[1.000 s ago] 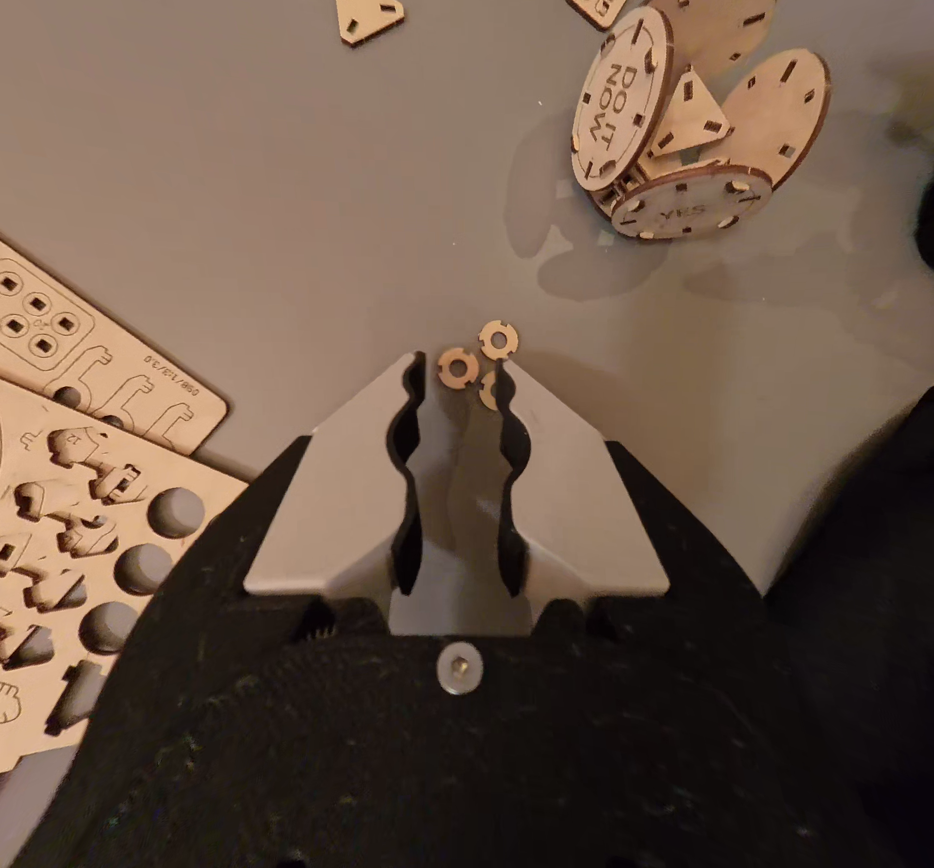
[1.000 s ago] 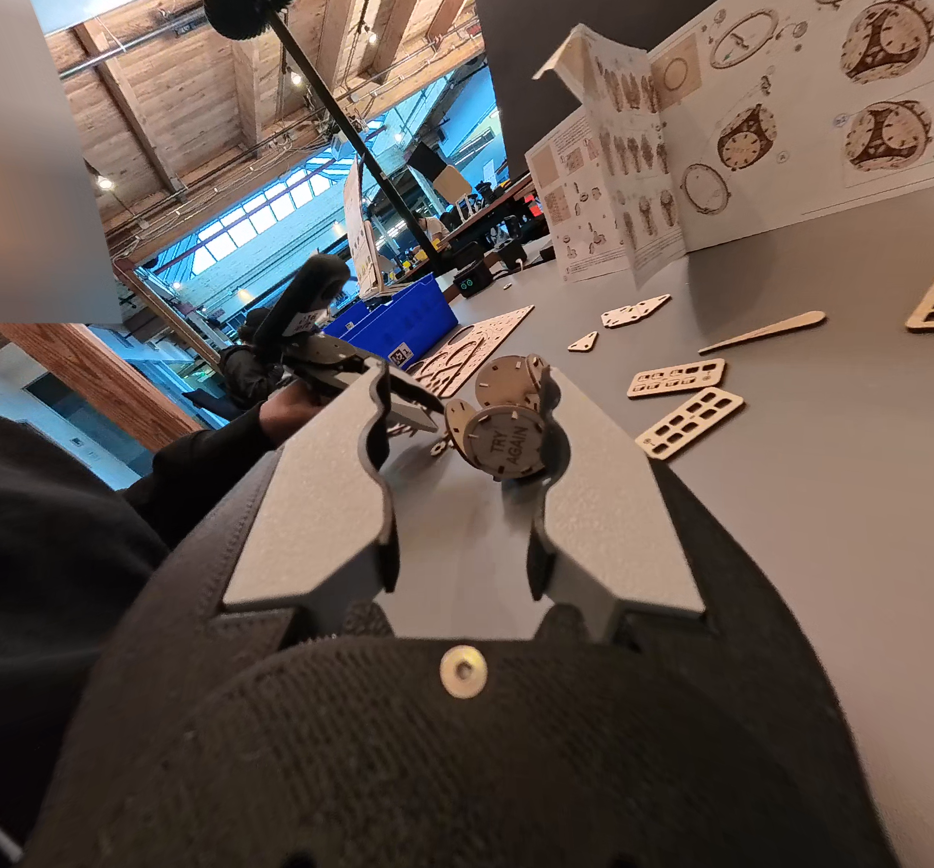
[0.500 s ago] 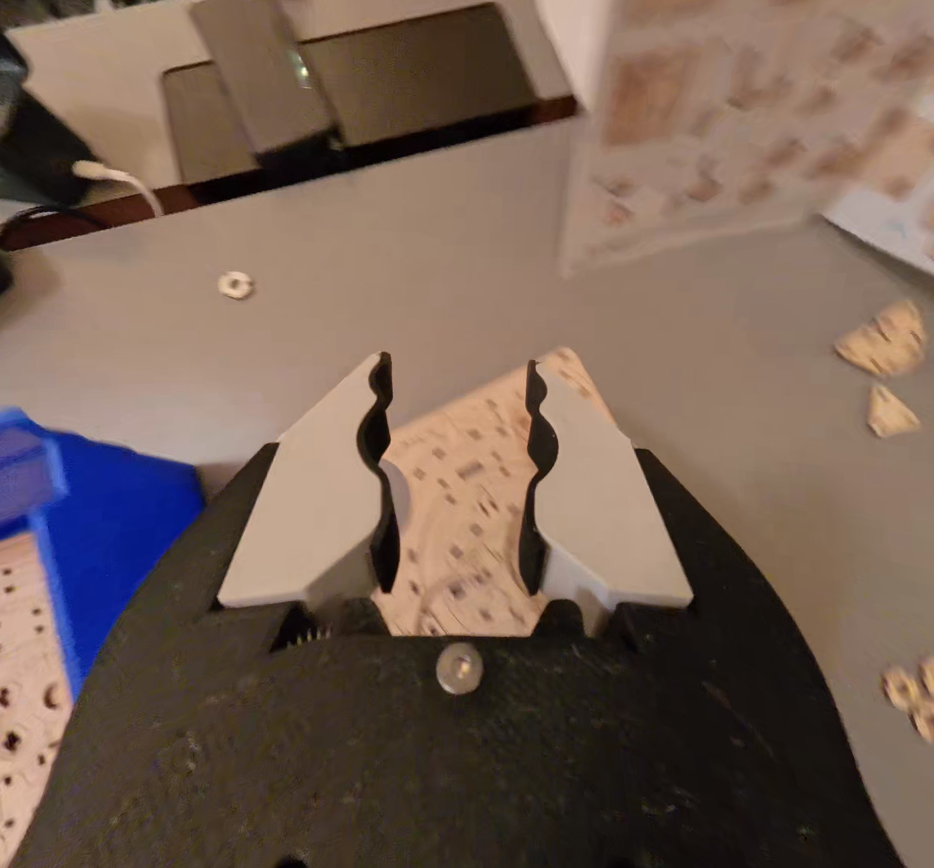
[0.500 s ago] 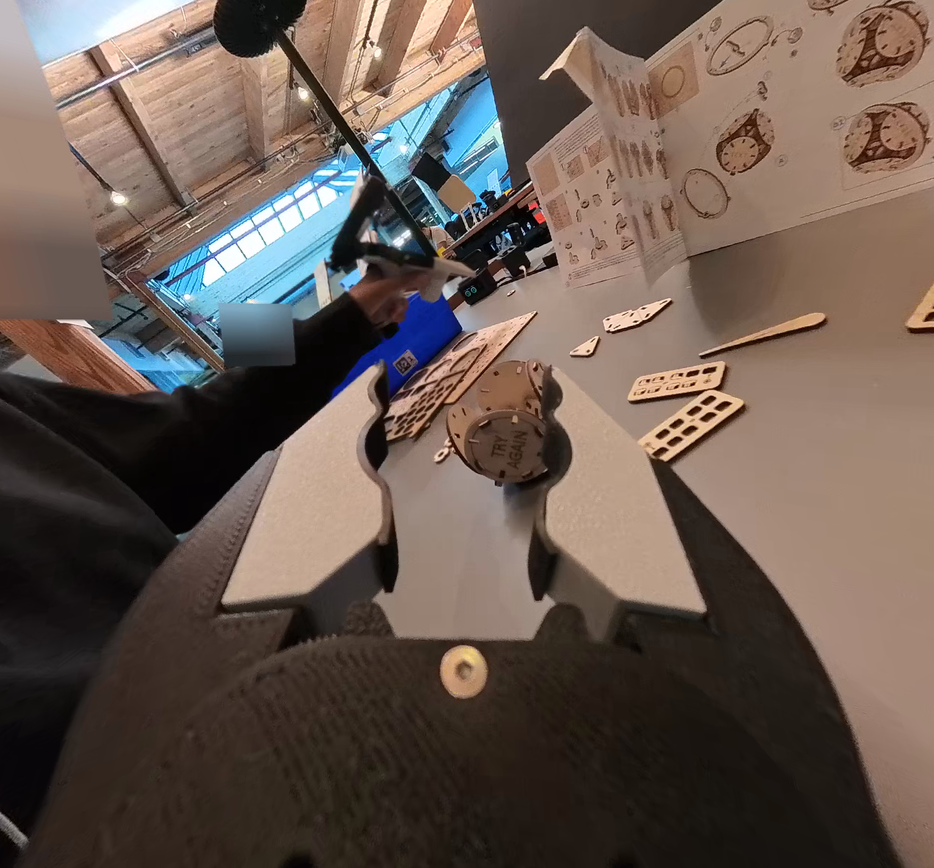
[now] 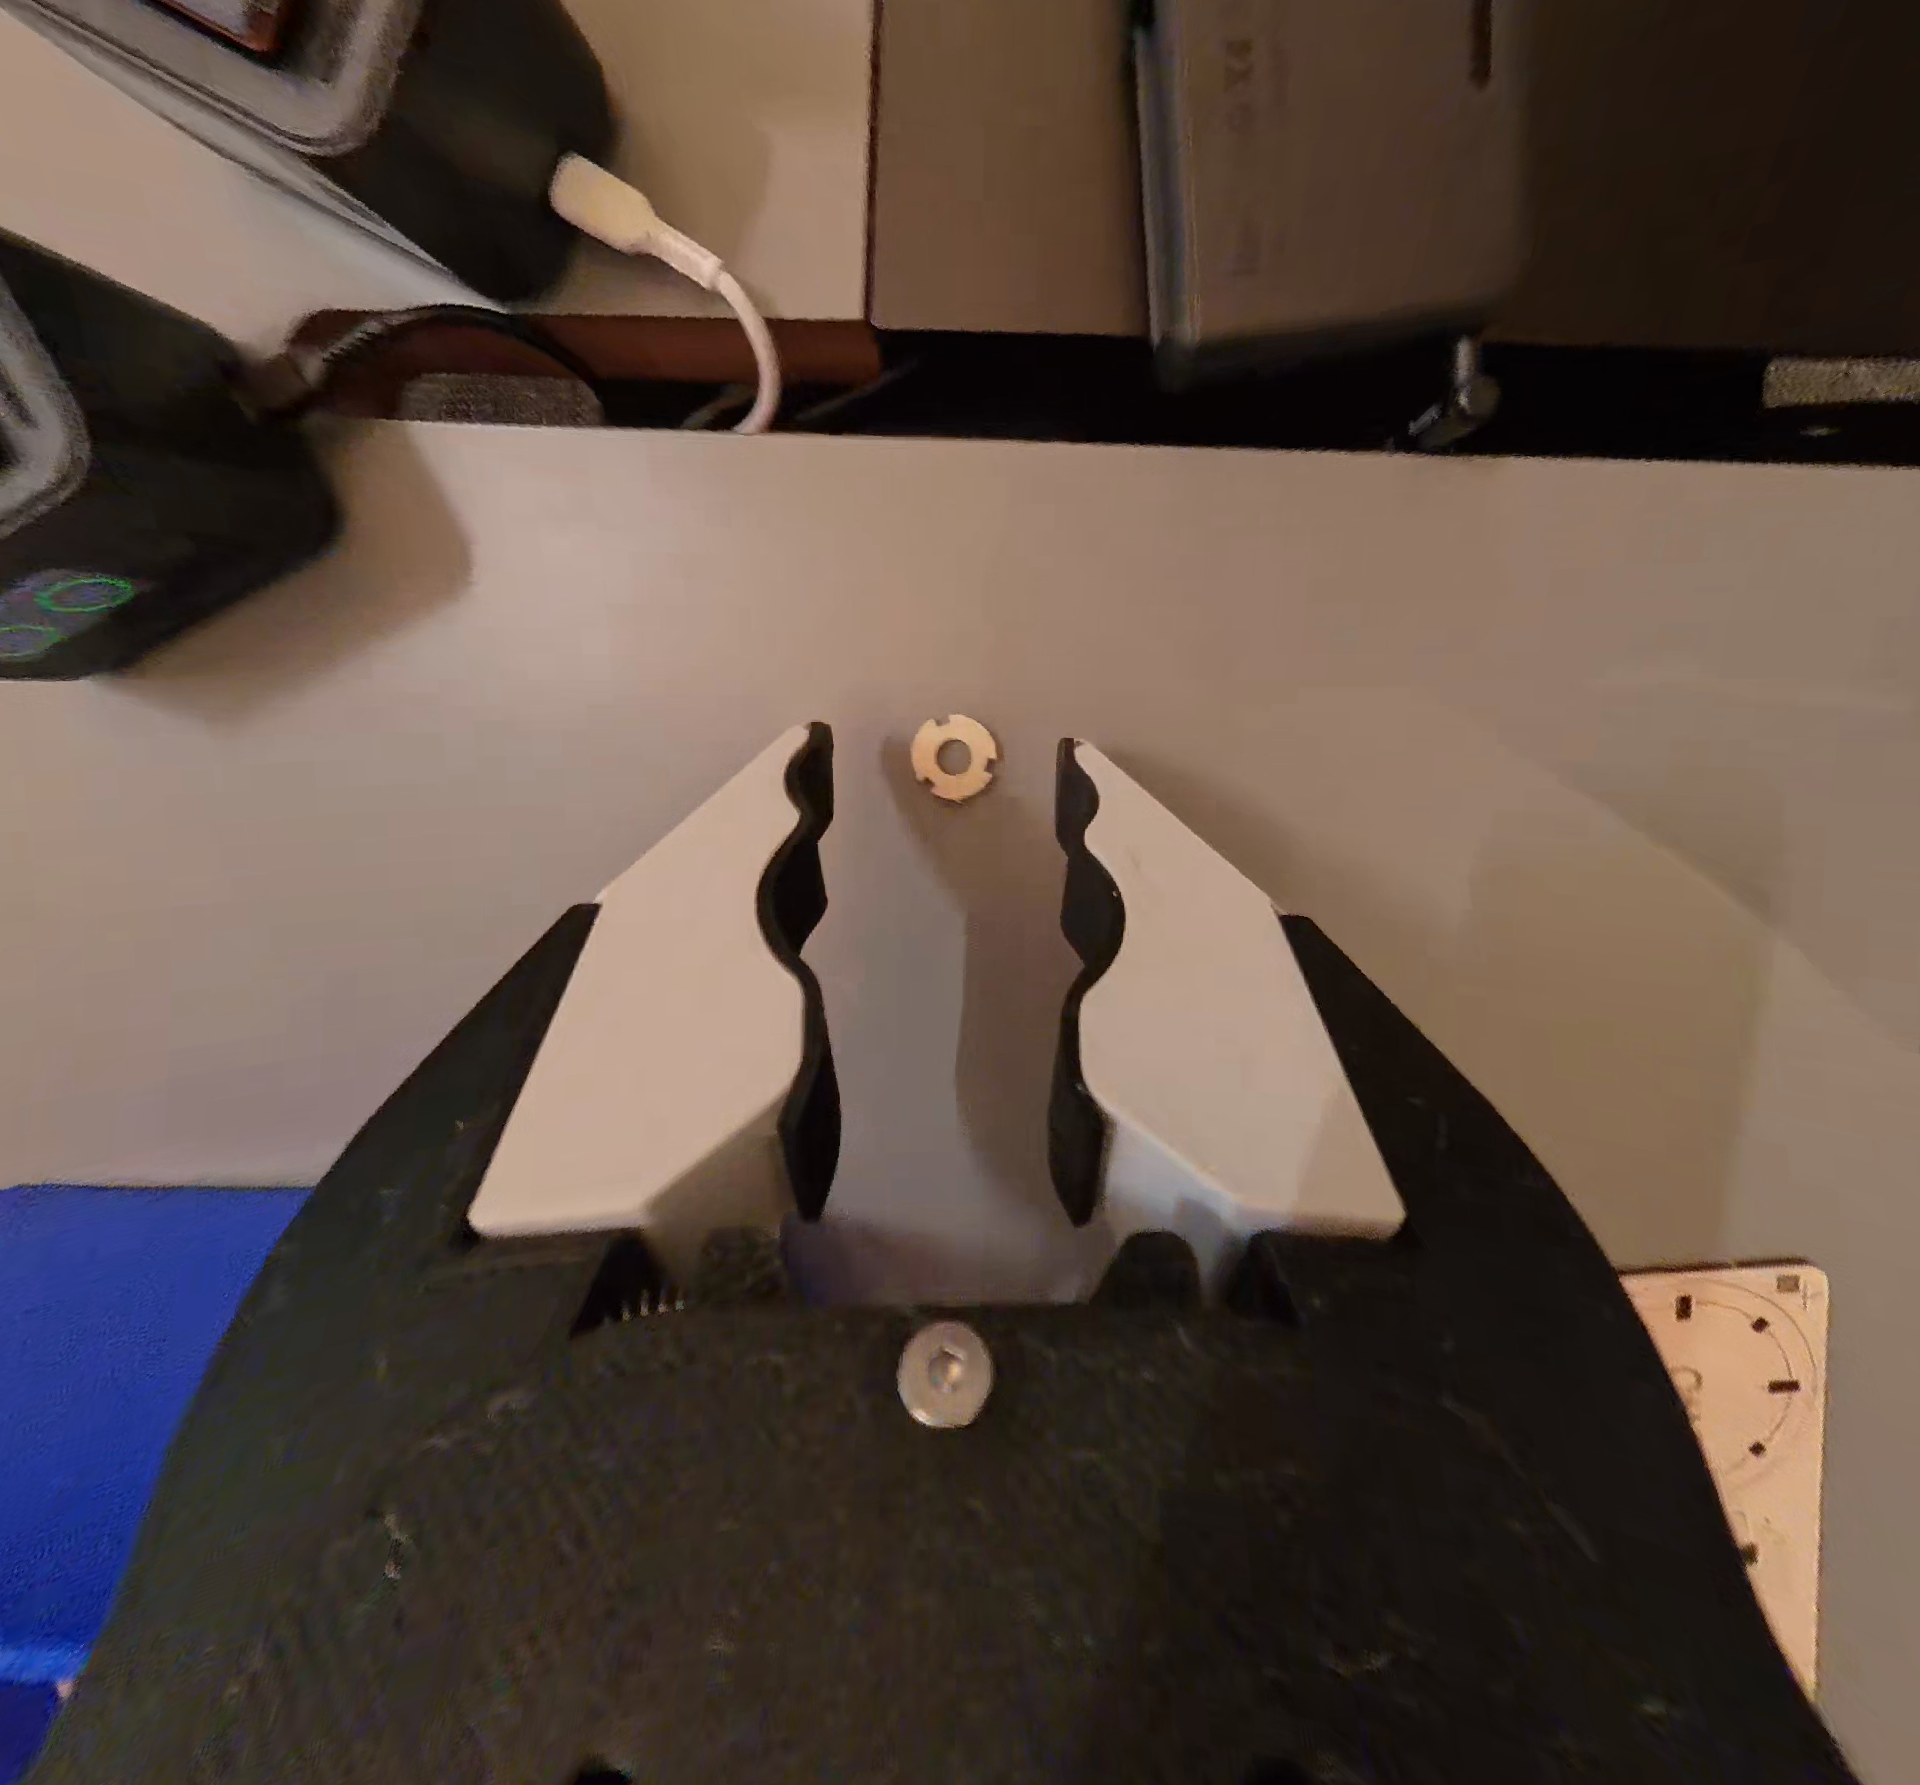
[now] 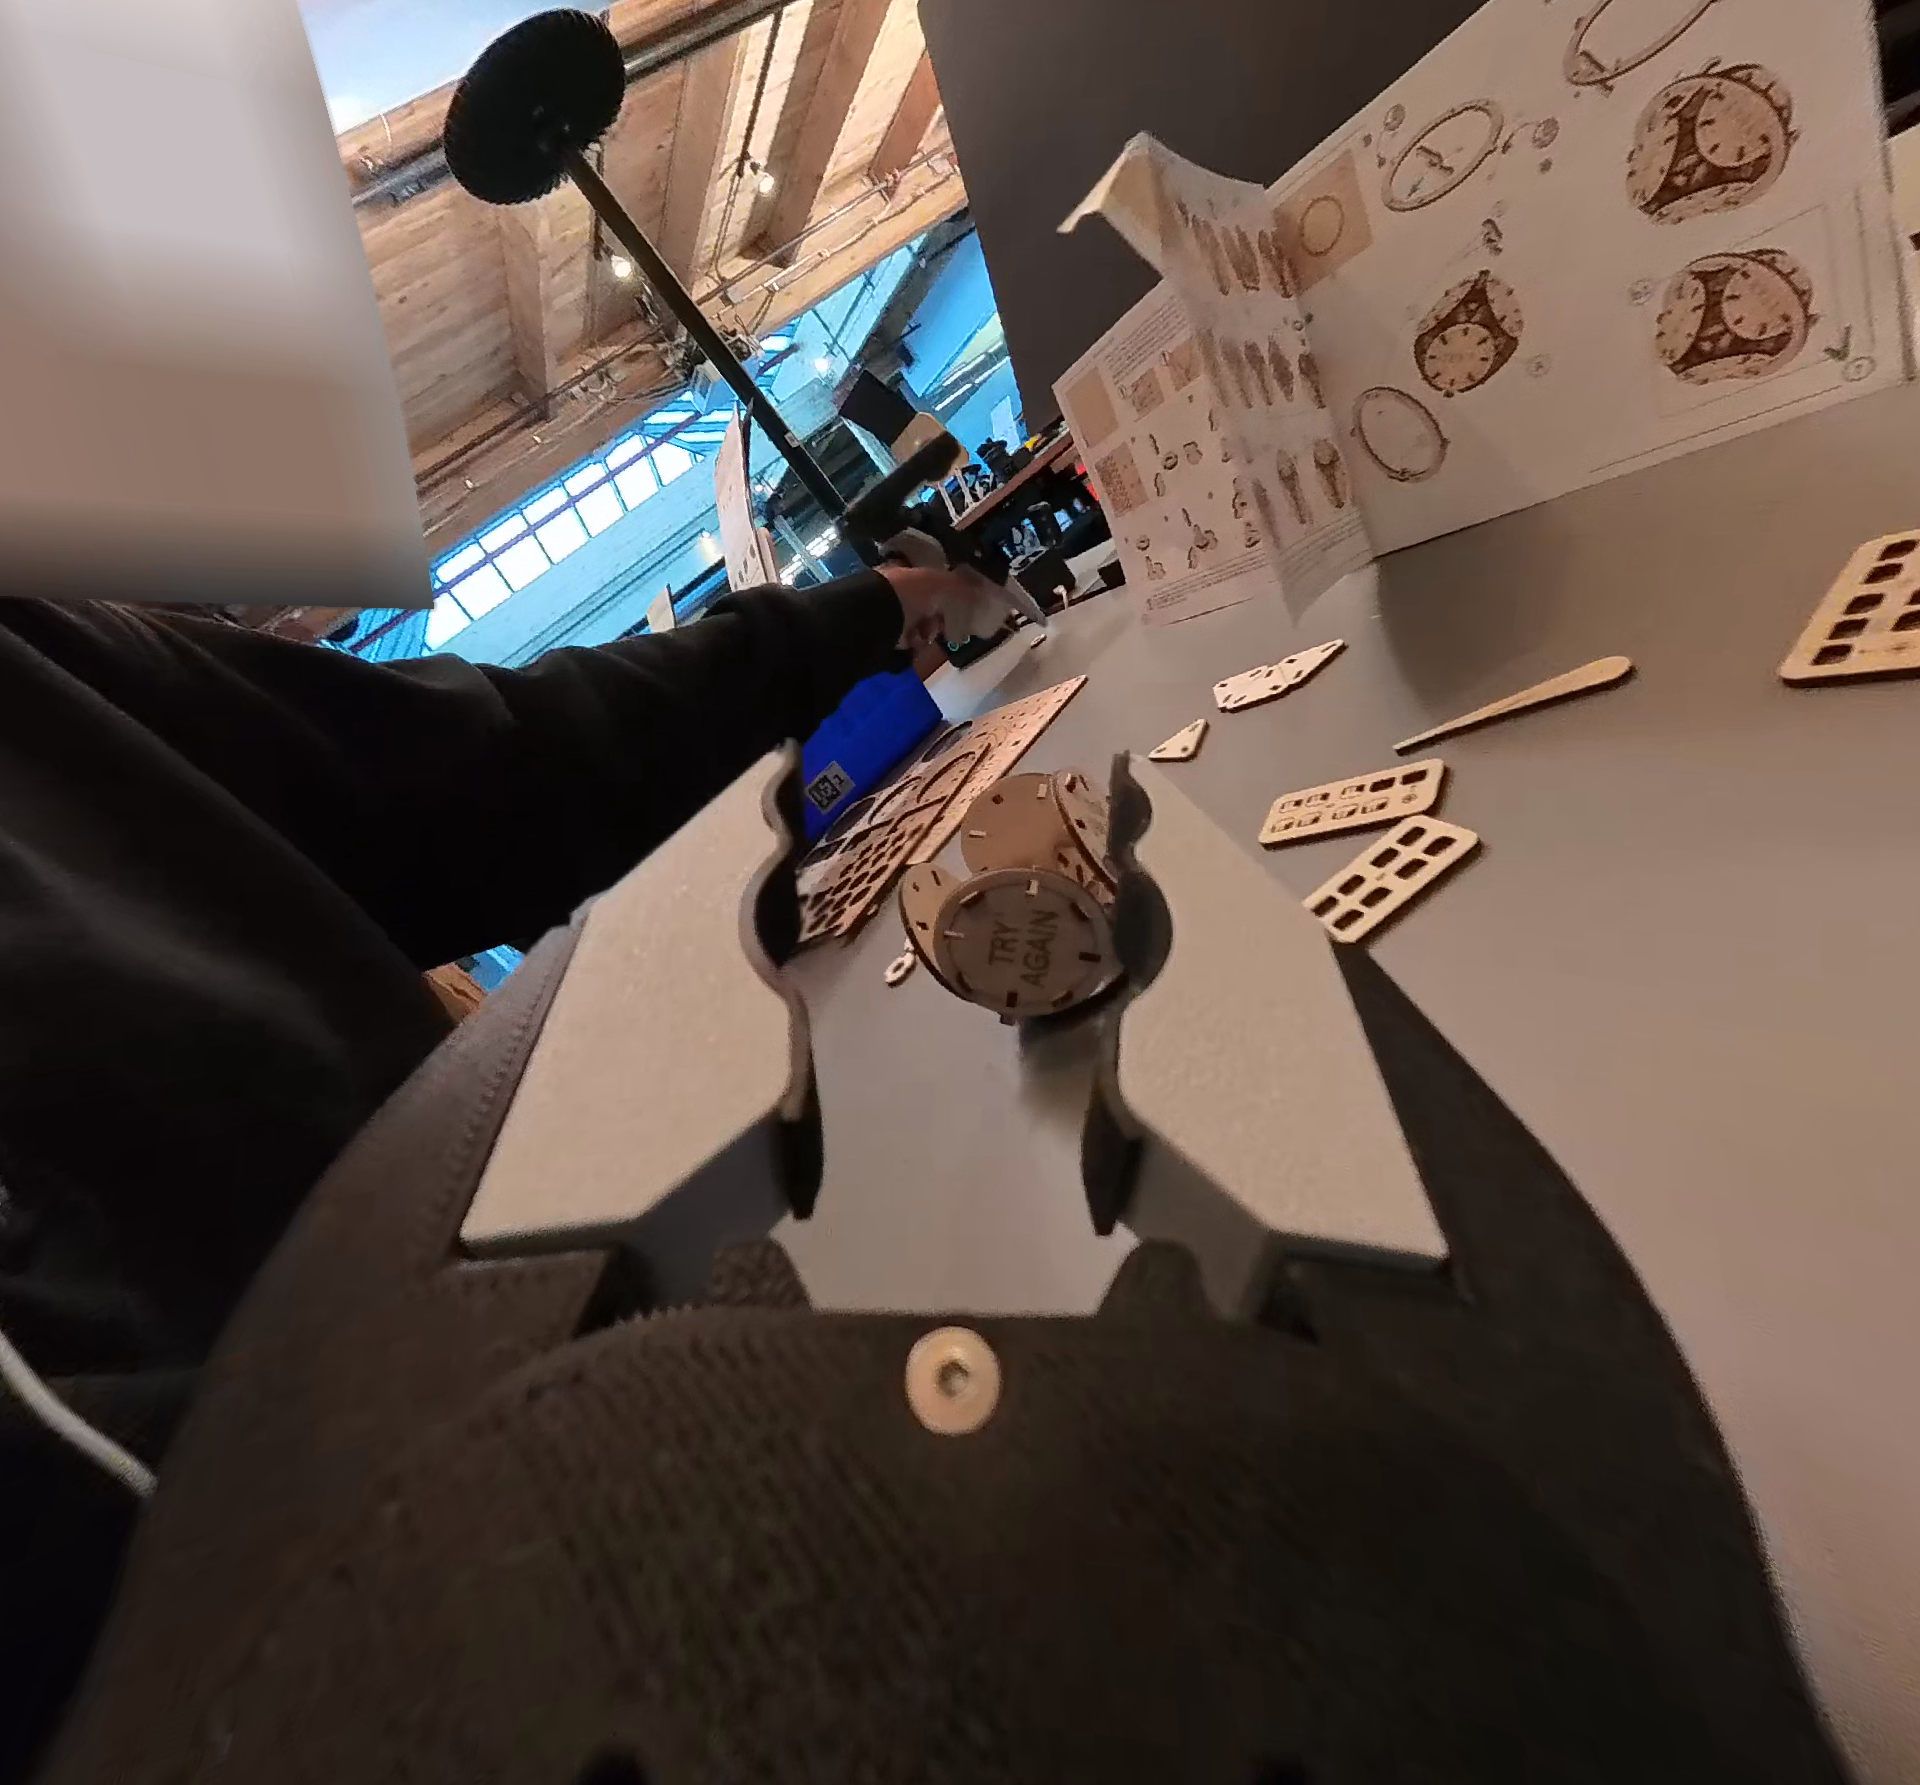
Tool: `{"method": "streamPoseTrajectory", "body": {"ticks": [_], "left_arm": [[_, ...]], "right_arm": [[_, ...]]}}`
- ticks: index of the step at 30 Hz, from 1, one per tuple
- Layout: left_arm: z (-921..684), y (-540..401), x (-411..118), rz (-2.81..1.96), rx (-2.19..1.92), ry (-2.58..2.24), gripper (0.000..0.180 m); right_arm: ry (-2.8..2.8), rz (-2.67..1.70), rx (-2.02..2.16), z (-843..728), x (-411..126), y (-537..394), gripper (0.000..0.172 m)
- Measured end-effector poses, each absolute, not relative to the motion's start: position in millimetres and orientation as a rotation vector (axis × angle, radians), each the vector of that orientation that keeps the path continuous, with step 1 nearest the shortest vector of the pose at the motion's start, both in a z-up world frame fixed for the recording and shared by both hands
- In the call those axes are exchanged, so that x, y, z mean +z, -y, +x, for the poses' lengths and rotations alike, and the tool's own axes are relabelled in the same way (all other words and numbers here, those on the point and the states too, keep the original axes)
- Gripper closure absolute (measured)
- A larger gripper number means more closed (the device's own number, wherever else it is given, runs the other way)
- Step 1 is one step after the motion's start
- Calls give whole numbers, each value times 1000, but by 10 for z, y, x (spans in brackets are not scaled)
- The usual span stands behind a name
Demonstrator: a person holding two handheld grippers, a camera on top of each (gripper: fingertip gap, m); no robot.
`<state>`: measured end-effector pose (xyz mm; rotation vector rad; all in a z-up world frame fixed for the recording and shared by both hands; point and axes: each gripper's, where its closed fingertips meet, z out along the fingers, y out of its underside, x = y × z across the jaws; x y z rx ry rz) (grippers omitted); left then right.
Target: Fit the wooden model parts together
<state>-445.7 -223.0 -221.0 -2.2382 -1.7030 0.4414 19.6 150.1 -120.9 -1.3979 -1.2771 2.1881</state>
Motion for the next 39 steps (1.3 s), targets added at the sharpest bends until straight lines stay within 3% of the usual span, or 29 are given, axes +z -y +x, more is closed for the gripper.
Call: {"method": "streamPoseTrajectory", "body": {"ticks": [2,7,15,17,21,25,26,27,31,39], "left_arm": [[-4393,2197,-2287,-2277,414,1702,140],[-4383,2197,-2324,-2315,469,1658,180],[-4393,2238,-2043,-2203,520,1583,178],[-4419,2249,-2060,-2174,485,1620,153],[-4472,2345,-2247,-2181,477,1762,143],[-4562,2430,-2319,-2196,549,1801,143],[-4556,2406,-2328,-2198,518,1804,147],[-4521,2357,-2345,-2208,452,1804,162],[-4398,2217,-2287,-2202,306,1798,166],[-2874,923,-1394,-2209,43,1106,166]], "right_arm": [[1265,-1390,2203,207,-1196,-1512,115],[1232,-1375,2228,230,-1166,-1546,114],[1171,-1357,2267,266,-1121,-1613,113],[1188,-1354,2261,261,-1125,-1589,112],[1221,-1354,2233,252,-1140,-1552,113],[1208,-1374,2219,236,-1156,-1578,112],[1208,-1383,2219,229,-1165,-1579,111],[1213,-1388,2218,224,-1172,-1575,111],[1240,-1387,2205,218,-1183,-1545,111],[1240,-1350,2229,255,-1145,-1527,111]]}}
